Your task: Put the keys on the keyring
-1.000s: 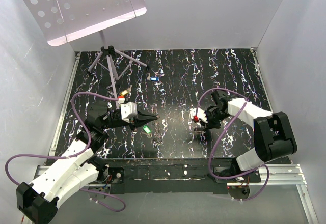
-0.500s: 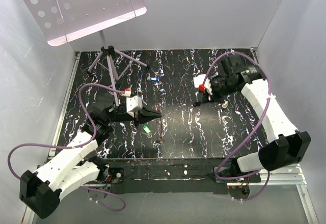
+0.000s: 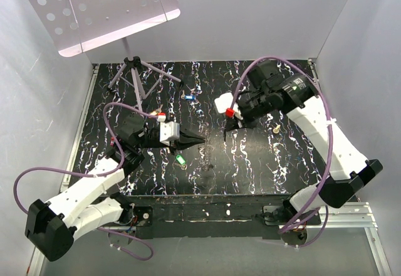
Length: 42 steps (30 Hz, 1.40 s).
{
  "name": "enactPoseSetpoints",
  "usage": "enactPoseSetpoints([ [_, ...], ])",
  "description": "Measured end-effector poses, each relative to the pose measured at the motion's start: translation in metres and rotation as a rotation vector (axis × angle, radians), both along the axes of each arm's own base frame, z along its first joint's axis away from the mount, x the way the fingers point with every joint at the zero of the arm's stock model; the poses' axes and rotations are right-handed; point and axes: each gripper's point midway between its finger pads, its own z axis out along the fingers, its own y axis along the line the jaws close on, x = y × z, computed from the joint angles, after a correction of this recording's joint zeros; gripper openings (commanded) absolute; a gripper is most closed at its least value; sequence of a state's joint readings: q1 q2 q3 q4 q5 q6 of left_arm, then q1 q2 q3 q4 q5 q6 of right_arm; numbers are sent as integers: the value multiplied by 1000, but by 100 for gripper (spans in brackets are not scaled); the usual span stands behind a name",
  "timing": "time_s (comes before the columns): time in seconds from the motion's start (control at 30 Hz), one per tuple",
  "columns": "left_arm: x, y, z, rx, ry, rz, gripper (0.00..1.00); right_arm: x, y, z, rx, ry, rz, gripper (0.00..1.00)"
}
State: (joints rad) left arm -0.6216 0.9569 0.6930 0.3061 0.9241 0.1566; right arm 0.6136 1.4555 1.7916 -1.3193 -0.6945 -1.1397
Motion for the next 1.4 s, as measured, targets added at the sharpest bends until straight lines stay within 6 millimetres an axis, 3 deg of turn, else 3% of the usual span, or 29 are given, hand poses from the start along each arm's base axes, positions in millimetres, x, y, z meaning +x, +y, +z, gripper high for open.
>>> enactPoseSetpoints([
  [0.17, -7, 4, -4, 1, -63, 13, 0, -28, 12, -5, -49, 48, 38, 1],
  [0.5, 2, 6, -4, 10, -142, 123, 0, -49, 15, -19, -150, 132, -29, 1],
  [0.87, 1, 2, -7, 11, -112, 148, 0, -40, 26, -25, -173, 210, -128, 1],
  [1.17, -1, -1, -7, 7, -96, 157, 0, -30, 41, -17, -143, 222, -159, 1],
  [1.4, 4, -1, -5, -2, -87, 194, 0, -33, 48, -12, -125, 226, -139, 1],
])
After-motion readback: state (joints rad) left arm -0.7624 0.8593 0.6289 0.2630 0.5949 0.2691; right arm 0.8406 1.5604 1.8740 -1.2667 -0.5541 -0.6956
